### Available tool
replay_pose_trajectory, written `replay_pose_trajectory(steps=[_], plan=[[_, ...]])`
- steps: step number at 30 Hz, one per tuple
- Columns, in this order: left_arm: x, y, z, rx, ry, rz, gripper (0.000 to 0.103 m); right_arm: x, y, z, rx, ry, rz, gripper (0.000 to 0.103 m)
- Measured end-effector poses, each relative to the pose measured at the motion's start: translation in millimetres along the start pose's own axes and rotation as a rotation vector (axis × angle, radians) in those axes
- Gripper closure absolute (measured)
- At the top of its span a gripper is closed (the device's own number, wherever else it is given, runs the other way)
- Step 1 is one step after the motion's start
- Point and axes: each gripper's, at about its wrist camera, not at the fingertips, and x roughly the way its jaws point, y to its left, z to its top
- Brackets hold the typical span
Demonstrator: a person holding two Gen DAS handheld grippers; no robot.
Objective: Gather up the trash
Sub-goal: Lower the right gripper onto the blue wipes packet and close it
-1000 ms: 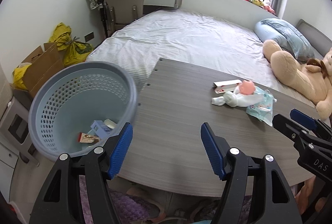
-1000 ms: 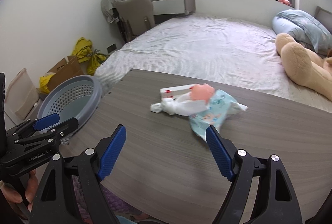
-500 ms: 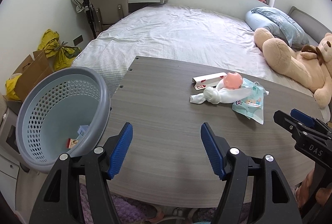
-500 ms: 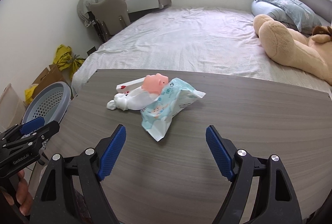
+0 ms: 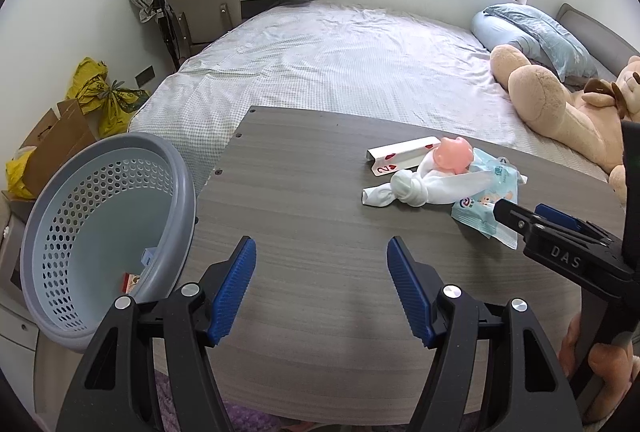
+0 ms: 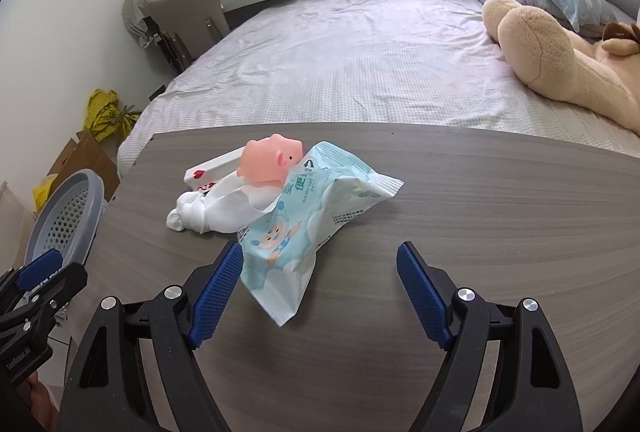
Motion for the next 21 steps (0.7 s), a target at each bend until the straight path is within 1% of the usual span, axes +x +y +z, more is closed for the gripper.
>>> replay_pose_trajectory(steps=[5,7,10,12,13,15,16,21], plan=[[4.8,1.8,0.1,-0.004,0.007,0.001,0.038,12.2,-0.6,2.1,0.009,0.020,-0.010,0.026],[6.6,2.5,-0.2,-0.005,0.010,0.001,0.038,15.6,-0.1,2.7,0.013,0.027,-0.008,0.027],[8.5,3.0,-0.3,-0.007,0.016,-0.001,0.038,16.3,0.0,4.7,0.013,0.025,-0.002,0.037],[9.9,2.3,-0.2,-0.005,0.017,-0.001,0.038,16.6,0.6,4.7,0.013,0.027,0.008,0.047],[10.1,2.3,0.0,-0.004,0.018,-0.001,0.038,15.9,0.7,4.7,0.013,0.025,0.019,0.050],[10.9,1.1,0.4,-0.003,0.018,-0.004,0.038,14.4,0.5,4.6,0.011,0.021,0.034,0.066],[11.7,-0.1,1.1,-0.001,0.018,-0.007,0.038,13.7,2.0,5.0,0.011,0.020,0.041,0.069],[14.9,-8.1,4.5,0.017,0.017,-0.020,0.038,7.8,-4.7,1.8,0.039,0.021,0.076,0.073]])
